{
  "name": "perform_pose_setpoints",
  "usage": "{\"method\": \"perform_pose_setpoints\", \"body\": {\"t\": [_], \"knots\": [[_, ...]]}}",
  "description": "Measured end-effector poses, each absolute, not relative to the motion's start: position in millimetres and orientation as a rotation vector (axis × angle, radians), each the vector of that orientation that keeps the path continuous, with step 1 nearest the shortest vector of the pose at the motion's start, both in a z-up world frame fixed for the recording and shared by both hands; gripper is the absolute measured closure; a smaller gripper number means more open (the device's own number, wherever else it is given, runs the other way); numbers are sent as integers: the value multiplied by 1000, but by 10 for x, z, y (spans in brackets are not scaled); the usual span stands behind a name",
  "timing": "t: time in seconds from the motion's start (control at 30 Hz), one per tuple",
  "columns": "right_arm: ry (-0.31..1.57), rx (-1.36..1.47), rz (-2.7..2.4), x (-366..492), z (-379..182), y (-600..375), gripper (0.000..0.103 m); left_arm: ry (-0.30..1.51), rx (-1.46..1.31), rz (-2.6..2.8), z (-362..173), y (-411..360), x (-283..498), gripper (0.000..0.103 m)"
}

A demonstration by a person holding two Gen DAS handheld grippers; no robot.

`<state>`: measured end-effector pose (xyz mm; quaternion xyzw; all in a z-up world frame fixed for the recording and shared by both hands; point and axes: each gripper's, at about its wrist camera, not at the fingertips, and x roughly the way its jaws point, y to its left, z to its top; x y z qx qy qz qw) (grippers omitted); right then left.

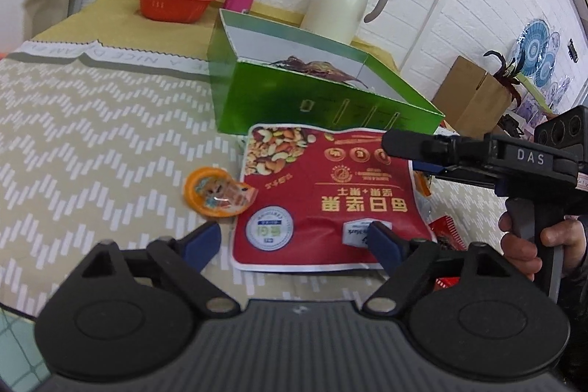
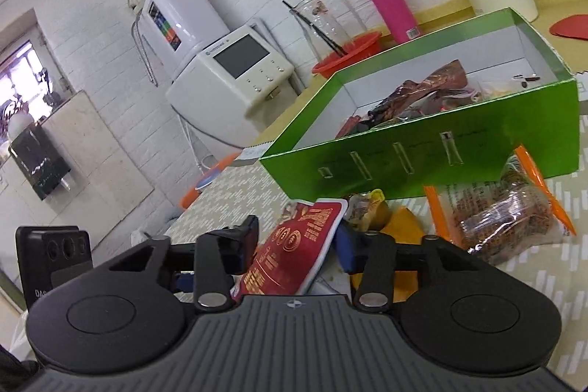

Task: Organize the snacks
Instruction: 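Grasp the red mixed-nuts bag with the left gripper and lift it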

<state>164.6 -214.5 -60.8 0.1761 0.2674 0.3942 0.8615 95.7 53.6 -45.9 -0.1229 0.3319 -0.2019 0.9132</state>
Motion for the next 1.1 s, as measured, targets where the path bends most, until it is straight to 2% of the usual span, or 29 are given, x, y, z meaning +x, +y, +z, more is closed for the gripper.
{"method": "perform_pose_setpoints", "body": {"t": [0.17,0.2,0.23,0.6,0.77,0.97,1.1], "knots": [[565,269,826,1585,-599,-2032,55,676,-237,-415,-470,525,957,18],[554,258,827,1559,-592,-2034,66,676,-235,-416,-469,529,960,17],[538,243,834,1533,-576,-2033,70,676,-238,-421,-471,535,965,17],[411,250,944,1278,-445,-2148,91,673,-371,-484,-482,722,1012,13],[414,388,1013,1352,-428,-2283,96,644,-463,-576,-494,770,1056,13],[394,449,1078,1285,-399,-2369,95,578,-391,-630,-427,720,1014,13],[370,594,1170,1306,-390,-2525,95,532,-477,-778,-410,823,1070,13]]}}
